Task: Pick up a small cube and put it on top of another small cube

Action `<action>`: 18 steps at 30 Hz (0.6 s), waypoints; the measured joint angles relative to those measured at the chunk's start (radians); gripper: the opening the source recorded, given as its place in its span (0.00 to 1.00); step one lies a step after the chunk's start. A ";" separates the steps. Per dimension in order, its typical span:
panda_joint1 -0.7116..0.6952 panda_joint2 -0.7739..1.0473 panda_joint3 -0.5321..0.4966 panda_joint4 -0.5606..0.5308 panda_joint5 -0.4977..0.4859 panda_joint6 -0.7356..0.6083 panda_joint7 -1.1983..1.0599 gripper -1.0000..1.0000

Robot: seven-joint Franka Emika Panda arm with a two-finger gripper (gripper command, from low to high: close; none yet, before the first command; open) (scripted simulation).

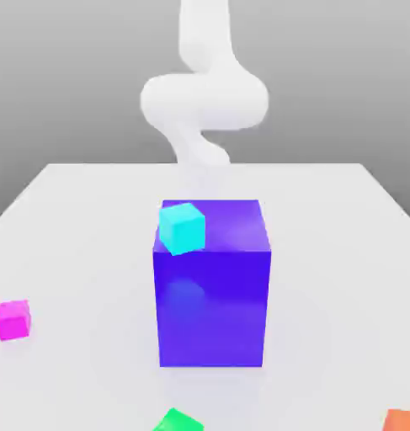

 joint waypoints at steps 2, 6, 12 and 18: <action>0.013 0.067 -0.061 -0.017 0.010 0.029 -0.080 0.50; 0.037 0.192 -0.182 -0.051 0.037 0.085 -0.239 0.50; 0.062 0.380 -0.358 -0.100 0.105 0.169 -0.494 0.50; 0.061 0.580 -0.506 -0.149 0.215 0.248 -0.779 0.50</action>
